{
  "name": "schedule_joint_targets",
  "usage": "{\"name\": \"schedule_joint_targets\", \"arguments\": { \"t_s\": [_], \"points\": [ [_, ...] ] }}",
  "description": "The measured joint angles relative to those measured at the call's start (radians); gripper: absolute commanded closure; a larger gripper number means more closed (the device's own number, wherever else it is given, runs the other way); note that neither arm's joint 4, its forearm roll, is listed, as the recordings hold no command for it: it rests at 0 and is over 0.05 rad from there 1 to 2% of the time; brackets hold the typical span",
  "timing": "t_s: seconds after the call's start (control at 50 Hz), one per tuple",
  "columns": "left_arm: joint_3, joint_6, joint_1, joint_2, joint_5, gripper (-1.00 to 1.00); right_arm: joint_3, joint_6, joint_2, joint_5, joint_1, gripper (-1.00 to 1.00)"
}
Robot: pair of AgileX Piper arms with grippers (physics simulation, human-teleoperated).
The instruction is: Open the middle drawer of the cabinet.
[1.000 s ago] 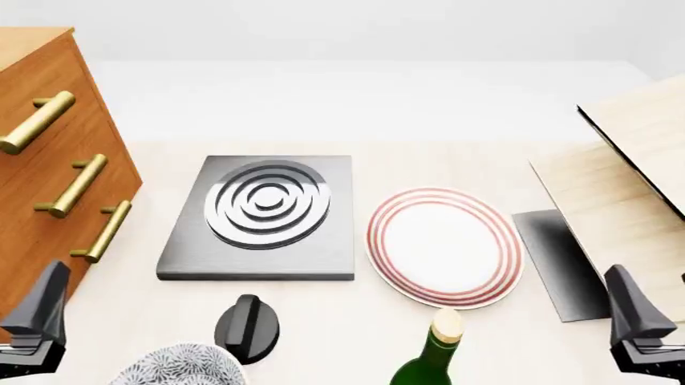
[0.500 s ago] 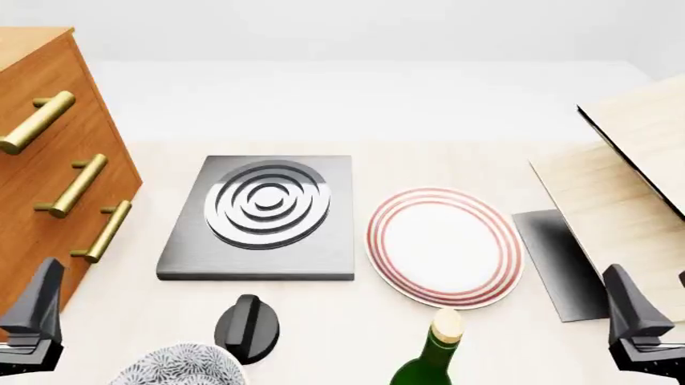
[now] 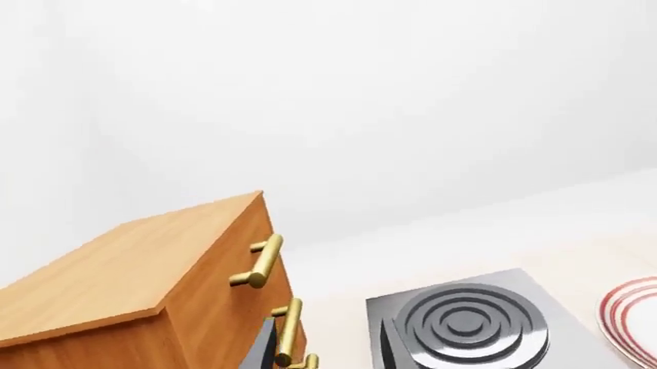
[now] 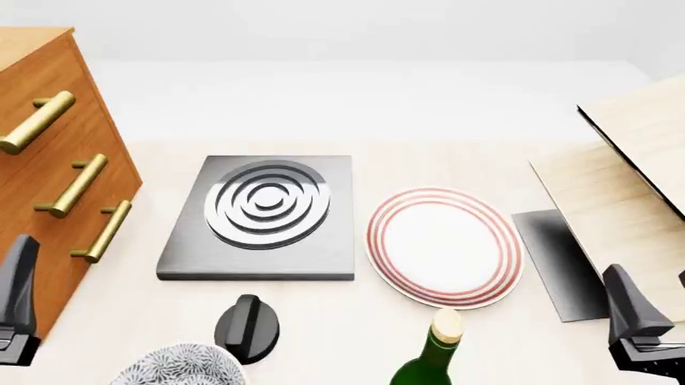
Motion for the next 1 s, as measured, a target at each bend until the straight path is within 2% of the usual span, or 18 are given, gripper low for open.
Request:
{"name": "schedule_joint_targets", "arguments": {
  "t_s": [0.26, 0.64, 1.0],
  "points": [
    [-0.055, 0.175, -0.094, 0.000, -0.006, -1.00, 0.000, 0.000, 0.000, 0.000, 0.000, -1.00],
    [-0.060, 0.441, -0.241, 0.006, -0.016, -1.00, 0.000, 0.000, 0.000, 0.000, 0.000, -1.00],
    [-0.021, 0.627, -0.291, 0.156, -0.130, -1.00, 0.000, 0.000, 0.000, 0.000, 0.000, -1.00]
  ]
}}
